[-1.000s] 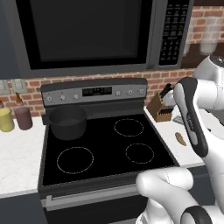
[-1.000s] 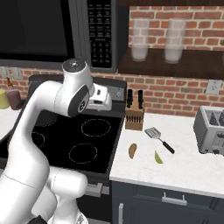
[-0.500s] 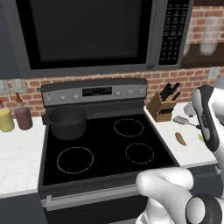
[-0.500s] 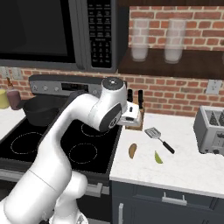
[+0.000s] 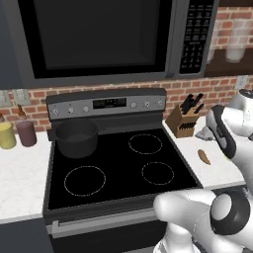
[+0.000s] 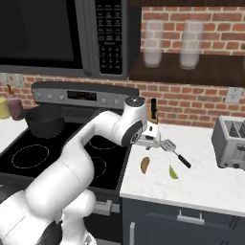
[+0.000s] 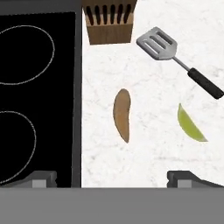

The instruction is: Put the sweet potato and lemon wedge in the pot. Retrieve the spatula and lightly stir the vegetables in the pot.

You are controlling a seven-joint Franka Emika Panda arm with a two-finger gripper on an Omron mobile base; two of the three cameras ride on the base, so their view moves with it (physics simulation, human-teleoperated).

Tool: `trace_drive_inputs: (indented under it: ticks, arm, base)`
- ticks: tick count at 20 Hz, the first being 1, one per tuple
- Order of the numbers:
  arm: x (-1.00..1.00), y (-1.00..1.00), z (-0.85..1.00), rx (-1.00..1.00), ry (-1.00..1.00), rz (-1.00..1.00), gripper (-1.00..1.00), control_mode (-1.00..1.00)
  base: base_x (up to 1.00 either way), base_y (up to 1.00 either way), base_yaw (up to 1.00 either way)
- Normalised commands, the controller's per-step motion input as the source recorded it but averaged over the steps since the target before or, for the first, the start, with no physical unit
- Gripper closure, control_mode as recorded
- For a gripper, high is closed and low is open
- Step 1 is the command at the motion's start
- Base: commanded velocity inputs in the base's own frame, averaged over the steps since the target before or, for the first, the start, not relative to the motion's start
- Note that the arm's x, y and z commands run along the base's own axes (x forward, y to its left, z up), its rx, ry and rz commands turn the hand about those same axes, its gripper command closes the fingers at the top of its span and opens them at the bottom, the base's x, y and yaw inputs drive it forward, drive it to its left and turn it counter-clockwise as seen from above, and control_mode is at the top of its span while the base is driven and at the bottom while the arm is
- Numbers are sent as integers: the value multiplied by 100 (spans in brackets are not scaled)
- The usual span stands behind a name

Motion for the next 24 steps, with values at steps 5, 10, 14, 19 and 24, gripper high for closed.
trace_drive_inputs:
  ticks: [5, 10, 14, 19, 24]
  arm:
    - [49, 0, -50, 0, 7, 0, -100, -100]
    - [44, 0, -53, 0, 6, 0, -100, -100]
    - [37, -8, -49, 0, 4, -1, -100, -100]
    - [14, -22, -36, 0, 1, 0, -100, -100]
    - [0, -29, -25, 0, 0, 0, -100, -100]
  base:
    - [0, 0, 0]
    - [0, 0, 0]
    - [0, 0, 0]
    - [0, 0, 0]
    - [0, 0, 0]
